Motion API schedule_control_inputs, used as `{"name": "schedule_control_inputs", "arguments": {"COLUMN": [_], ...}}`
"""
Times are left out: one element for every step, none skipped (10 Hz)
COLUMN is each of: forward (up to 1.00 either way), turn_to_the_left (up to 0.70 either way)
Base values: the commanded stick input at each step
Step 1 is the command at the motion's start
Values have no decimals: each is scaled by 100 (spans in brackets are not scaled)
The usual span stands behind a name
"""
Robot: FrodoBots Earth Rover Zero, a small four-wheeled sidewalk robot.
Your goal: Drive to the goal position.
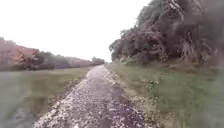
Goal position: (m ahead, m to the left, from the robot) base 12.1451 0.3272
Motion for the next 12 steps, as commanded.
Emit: {"name": "schedule_control_inputs", "arguments": {"forward": [100,100,100,100,100,100,100,100,100,100,100,100], "turn_to_the_left": [0,17,32,40,40,40,40,40,2,3,14,20]}}
